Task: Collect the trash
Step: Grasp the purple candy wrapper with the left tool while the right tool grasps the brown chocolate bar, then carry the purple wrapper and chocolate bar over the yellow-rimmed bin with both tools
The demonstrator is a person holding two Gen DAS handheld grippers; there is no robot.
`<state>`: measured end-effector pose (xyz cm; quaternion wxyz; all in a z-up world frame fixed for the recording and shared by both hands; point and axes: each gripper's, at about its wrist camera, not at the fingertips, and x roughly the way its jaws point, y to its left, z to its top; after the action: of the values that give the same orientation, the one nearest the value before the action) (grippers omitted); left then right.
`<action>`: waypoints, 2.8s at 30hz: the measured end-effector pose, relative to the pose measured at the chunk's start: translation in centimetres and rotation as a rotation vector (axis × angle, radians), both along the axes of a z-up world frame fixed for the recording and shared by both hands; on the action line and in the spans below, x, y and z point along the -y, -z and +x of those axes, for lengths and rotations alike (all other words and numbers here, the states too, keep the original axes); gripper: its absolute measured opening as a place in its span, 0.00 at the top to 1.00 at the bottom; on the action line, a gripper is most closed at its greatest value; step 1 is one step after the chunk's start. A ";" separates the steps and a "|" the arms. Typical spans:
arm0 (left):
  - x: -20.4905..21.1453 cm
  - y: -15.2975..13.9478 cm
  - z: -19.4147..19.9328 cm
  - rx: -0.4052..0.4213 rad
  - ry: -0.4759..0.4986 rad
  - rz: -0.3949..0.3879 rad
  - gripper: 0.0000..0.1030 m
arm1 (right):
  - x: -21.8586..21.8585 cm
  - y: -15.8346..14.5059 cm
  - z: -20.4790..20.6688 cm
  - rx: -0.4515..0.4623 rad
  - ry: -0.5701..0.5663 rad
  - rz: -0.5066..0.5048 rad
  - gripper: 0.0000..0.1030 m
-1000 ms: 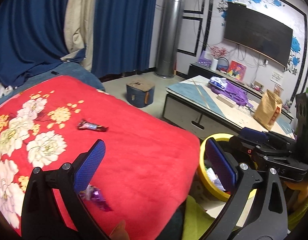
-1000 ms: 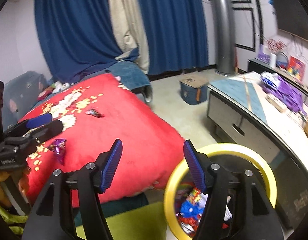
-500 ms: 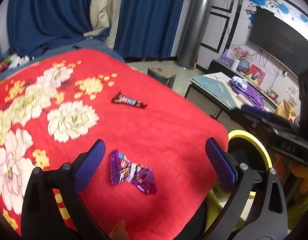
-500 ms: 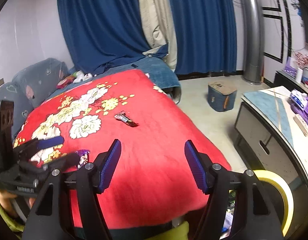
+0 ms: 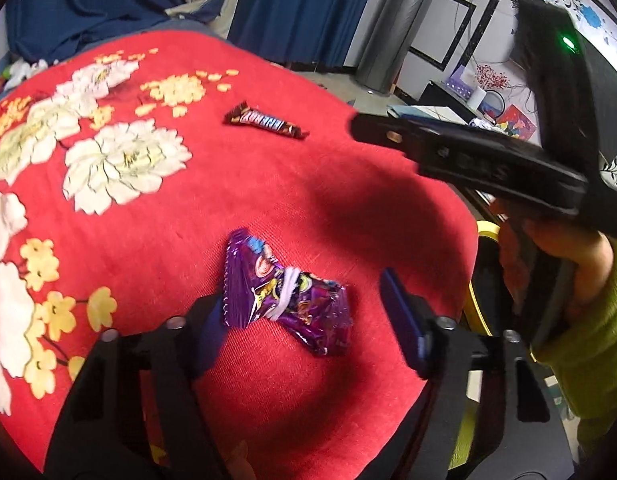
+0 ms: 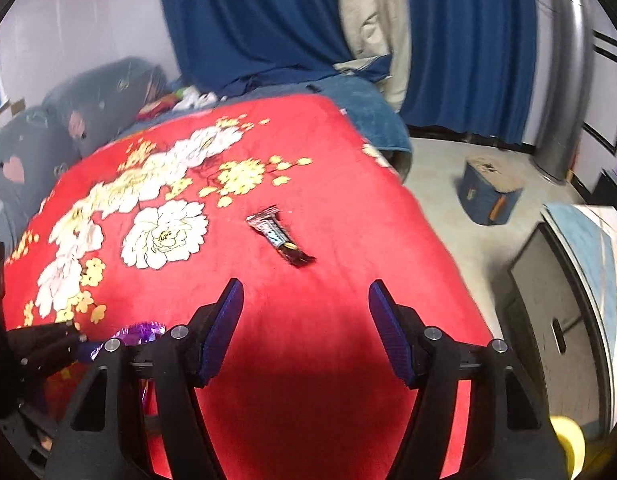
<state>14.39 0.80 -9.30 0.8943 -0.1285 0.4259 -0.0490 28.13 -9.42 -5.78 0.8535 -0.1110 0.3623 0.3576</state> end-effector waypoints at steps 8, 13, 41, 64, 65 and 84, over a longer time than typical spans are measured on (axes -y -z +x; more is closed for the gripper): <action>0.1 0.9 0.0 -0.009 0.029 -0.035 0.78 | -5.1 2.5 3.0 -0.011 -0.088 -0.100 0.54; 0.4 0.8 -0.2 0.001 0.059 -0.054 0.81 | -6.9 4.3 5.0 -0.051 -0.088 -0.148 0.75; 1.8 -3.4 -0.3 0.168 0.132 -0.115 0.81 | 9.7 -0.1 -4.5 0.019 0.144 0.085 0.90; 11.0 -6.6 0.1 0.270 0.348 -0.082 0.81 | 23.1 -1.4 -11.8 0.080 0.410 0.097 0.90; 11.4 -6.6 0.1 0.271 0.358 -0.079 0.81 | 23.4 -1.3 -12.0 0.079 0.422 0.095 0.90; 18.6 -6.4 1.0 0.282 0.525 -0.028 0.81 | 29.5 1.1 -15.2 0.055 0.579 0.078 0.90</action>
<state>15.40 -17.84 -2.88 0.8996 -0.0182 0.3153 -0.3016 12.97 -38.92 -6.89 0.9333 0.0204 0.3413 0.1095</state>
